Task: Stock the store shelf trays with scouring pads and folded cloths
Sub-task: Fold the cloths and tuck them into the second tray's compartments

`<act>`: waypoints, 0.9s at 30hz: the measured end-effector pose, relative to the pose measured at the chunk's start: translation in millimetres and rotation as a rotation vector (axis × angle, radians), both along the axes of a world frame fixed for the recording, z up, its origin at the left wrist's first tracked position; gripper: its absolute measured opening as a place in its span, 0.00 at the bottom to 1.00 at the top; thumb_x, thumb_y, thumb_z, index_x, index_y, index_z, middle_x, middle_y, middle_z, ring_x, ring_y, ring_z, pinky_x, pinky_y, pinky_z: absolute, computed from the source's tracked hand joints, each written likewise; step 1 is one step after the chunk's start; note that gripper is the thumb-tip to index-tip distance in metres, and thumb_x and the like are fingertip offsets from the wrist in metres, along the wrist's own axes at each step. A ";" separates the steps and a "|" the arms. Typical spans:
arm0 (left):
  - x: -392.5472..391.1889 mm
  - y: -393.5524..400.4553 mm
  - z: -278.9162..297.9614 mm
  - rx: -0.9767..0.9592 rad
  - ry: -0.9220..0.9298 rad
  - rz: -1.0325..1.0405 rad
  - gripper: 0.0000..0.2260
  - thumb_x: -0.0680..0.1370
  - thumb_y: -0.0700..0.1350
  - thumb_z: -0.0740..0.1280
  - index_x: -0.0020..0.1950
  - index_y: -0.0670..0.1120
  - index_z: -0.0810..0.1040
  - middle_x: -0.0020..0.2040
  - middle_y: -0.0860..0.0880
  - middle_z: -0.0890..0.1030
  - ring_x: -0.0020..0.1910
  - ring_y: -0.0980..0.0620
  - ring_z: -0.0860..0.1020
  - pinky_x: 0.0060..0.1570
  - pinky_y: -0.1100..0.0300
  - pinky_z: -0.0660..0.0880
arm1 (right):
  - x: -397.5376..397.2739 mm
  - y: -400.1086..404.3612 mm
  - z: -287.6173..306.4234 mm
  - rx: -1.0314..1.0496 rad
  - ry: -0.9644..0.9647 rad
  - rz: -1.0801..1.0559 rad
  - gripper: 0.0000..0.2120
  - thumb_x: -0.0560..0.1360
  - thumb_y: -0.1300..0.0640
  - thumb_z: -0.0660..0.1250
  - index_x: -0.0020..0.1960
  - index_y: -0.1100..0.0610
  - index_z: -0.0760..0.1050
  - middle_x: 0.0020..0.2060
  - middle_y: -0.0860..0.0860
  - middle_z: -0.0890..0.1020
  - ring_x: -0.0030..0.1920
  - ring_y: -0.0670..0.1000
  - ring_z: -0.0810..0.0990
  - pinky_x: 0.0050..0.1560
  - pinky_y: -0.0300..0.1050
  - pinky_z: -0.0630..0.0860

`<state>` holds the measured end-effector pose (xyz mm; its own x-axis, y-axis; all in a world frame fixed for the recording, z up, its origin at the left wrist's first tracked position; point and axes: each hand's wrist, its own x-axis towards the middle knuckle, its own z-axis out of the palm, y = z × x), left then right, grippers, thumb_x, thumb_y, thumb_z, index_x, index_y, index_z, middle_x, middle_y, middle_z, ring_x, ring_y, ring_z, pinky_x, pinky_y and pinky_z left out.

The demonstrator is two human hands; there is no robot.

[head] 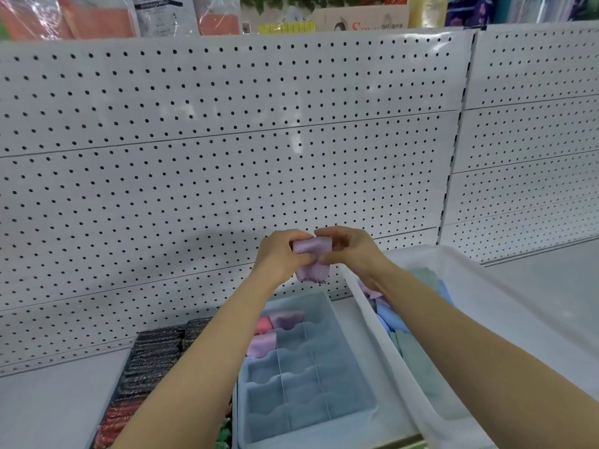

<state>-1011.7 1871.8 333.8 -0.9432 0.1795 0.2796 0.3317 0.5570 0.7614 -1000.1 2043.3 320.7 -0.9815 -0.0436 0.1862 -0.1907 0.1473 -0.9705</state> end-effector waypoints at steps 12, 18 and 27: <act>-33.4 -10.2 -58.6 -0.011 -0.003 0.002 0.10 0.69 0.49 0.77 0.44 0.47 0.80 0.35 0.55 0.79 0.33 0.58 0.73 0.35 0.63 0.67 | -23.8 -11.3 -39.1 0.461 0.088 0.073 0.15 0.65 0.62 0.74 0.51 0.53 0.79 0.40 0.49 0.81 0.40 0.47 0.77 0.40 0.38 0.72; -50.4 -25.6 -91.2 -0.204 -0.107 -0.088 0.13 0.67 0.47 0.79 0.43 0.46 0.77 0.35 0.53 0.76 0.34 0.55 0.72 0.35 0.60 0.66 | -45.7 -10.3 -69.3 0.591 0.049 0.010 0.11 0.64 0.64 0.75 0.46 0.59 0.80 0.35 0.52 0.79 0.35 0.48 0.73 0.37 0.41 0.70; -70.3 -15.6 -148.0 -0.312 -0.126 0.011 0.11 0.69 0.45 0.75 0.49 0.48 0.79 0.42 0.50 0.80 0.42 0.47 0.77 0.42 0.57 0.74 | -75.2 -25.8 -103.9 1.193 0.068 0.061 0.06 0.71 0.59 0.65 0.47 0.52 0.75 0.44 0.53 0.82 0.45 0.55 0.78 0.45 0.45 0.71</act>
